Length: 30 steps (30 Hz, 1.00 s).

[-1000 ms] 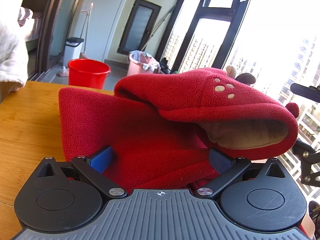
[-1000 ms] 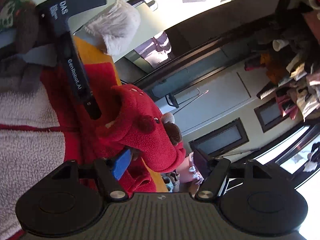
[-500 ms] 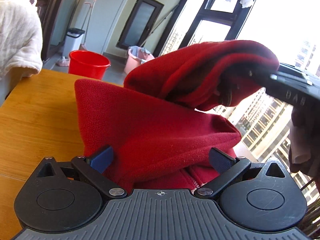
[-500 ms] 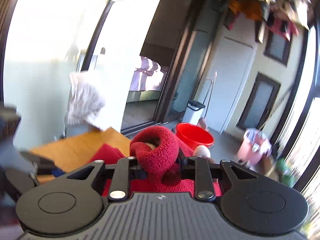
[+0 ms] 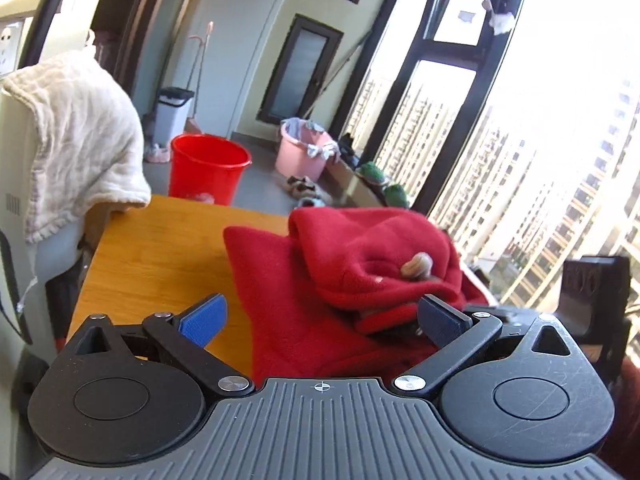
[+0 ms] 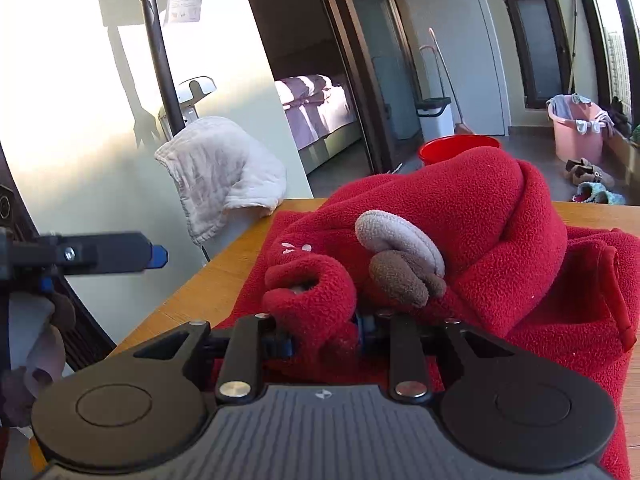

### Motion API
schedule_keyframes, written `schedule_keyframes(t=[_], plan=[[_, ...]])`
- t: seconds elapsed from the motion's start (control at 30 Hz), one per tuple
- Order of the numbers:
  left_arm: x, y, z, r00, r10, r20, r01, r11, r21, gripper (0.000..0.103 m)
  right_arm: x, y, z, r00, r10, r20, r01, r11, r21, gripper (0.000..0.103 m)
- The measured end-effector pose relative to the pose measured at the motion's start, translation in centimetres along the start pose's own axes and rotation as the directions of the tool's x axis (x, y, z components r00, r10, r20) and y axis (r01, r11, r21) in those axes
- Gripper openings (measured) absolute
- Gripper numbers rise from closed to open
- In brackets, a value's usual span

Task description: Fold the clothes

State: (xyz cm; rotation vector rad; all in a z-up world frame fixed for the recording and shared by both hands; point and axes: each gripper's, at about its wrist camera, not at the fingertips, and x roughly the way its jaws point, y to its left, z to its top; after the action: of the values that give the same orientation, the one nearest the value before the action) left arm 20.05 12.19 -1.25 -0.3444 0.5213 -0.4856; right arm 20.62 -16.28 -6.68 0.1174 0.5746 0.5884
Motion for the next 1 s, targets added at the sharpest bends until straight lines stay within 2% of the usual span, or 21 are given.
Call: schedule_keyframes(t=[0.1, 0.17, 0.2, 0.23, 0.27, 0.33, 0.37, 0.4, 0.5, 0.57, 0.6, 0.67, 0.73, 0.8, 0.83, 0.9, 0.93, 1.0], plan=[[2.5, -1.7, 1.6, 0.993, -0.118, 0.005, 0.118, 0.992, -0.051, 0.103, -1.0, 1.2, -0.1, 0.999, -0.050, 0.013, 0.051, 0.995, -0.089, 0.027], [5.0, -2.9, 1.8, 0.990, -0.132, -0.039, 0.131, 0.991, -0.023, 0.103, -2.1, 1.7, -0.2, 0.997, -0.077, 0.018, 0.079, 0.988, -0.130, 0.035], [6.4, -3.5, 1.5, 0.992, -0.104, -0.073, 0.105, 0.994, 0.013, 0.103, -2.9, 1.6, -0.3, 0.996, -0.086, 0.023, 0.089, 0.986, -0.139, 0.059], [7.9, -3.8, 1.0, 0.993, -0.042, -0.108, 0.049, 0.996, 0.068, 0.103, -3.9, 1.4, -0.4, 0.995, -0.090, 0.039, 0.095, 0.985, -0.146, 0.084], [9.1, -4.0, 0.5, 0.991, 0.023, -0.134, -0.007, 0.993, 0.120, 0.103, -5.2, 1.1, -0.5, 0.994, -0.094, 0.057, 0.102, 0.982, -0.158, 0.087], [11.1, -3.1, -1.2, 0.976, 0.130, -0.176, -0.096, 0.978, 0.187, 0.103, -7.6, 0.4, -0.6, 0.990, -0.113, 0.086, 0.127, 0.975, -0.183, 0.087], [11.5, -2.6, -1.8, 0.973, 0.136, -0.185, -0.100, 0.976, 0.192, 0.103, -8.8, 0.0, -0.5, 0.986, -0.127, 0.108, 0.145, 0.972, -0.187, 0.087], [11.4, -2.3, -2.3, 0.978, 0.124, -0.170, -0.089, 0.976, 0.196, 0.103, -9.9, -0.4, -0.3, 0.982, -0.140, 0.131, 0.163, 0.969, -0.187, 0.087], [11.2, -2.6, -2.7, 0.981, 0.130, -0.143, -0.097, 0.971, 0.218, 0.103, -11.7, -1.6, 2.0, 0.963, -0.148, 0.225, 0.179, 0.976, -0.124, 0.088], [11.3, -2.8, -2.8, 0.981, 0.137, -0.138, -0.104, 0.970, 0.219, 0.103, -11.4, -2.3, 3.9, 0.954, -0.104, 0.280, 0.127, 0.990, -0.063, 0.095], [11.3, -2.8, -2.8, 0.981, 0.137, -0.135, -0.105, 0.970, 0.218, 0.103, -10.8, -2.7, 4.6, 0.952, -0.069, 0.297, 0.080, 0.997, -0.025, 0.103], [11.0, -2.8, -2.7, 0.983, 0.128, -0.130, -0.099, 0.972, 0.213, 0.103, -8.7, -4.5, 5.8, 0.955, 0.032, 0.294, -0.059, 0.995, 0.085, 0.103], [10.8, -2.4, -2.3, 0.983, 0.121, -0.135, -0.090, 0.974, 0.210, 0.103, -5.0, -6.5, 5.8, 0.971, 0.070, 0.230, -0.120, 0.969, 0.214, 0.103], [10.0, -2.2, -1.9, 0.983, 0.125, -0.135, -0.094, 0.972, 0.216, 0.103, -1.1, -8.6, 4.2, 0.994, 0.012, 0.112, -0.048, 0.943, 0.329, 0.103], [9.3, -2.2, -1.8, 0.983, 0.131, -0.130, -0.100, 0.970, 0.224, 0.103, 0.4, -9.6, 2.8, 0.998, -0.017, 0.062, -0.007, 0.931, 0.364, 0.103], [8.2, -2.2, -1.6, 0.983, 0.140, -0.121, -0.110, 0.967, 0.229, 0.103, 0.3, -10.2, -0.2, 0.991, 0.001, 0.133, -0.044, 0.945, 0.323, 0.103], [7.7, -2.3, -1.4, 0.983, 0.136, -0.126, -0.107, 0.971, 0.214, 0.103, -0.3, -10.2, -0.6, 0.989, 0.007, 0.150, -0.054, 0.948, 0.315, 0.103], [7.3, -1.8, -1.2, 0.986, 0.065, -0.153, -0.047, 0.991, 0.122, 0.103, -1.5, -10.1, -0.7, 0.984, -0.032, 0.175, -0.033, 0.934, 0.355, 0.103]])
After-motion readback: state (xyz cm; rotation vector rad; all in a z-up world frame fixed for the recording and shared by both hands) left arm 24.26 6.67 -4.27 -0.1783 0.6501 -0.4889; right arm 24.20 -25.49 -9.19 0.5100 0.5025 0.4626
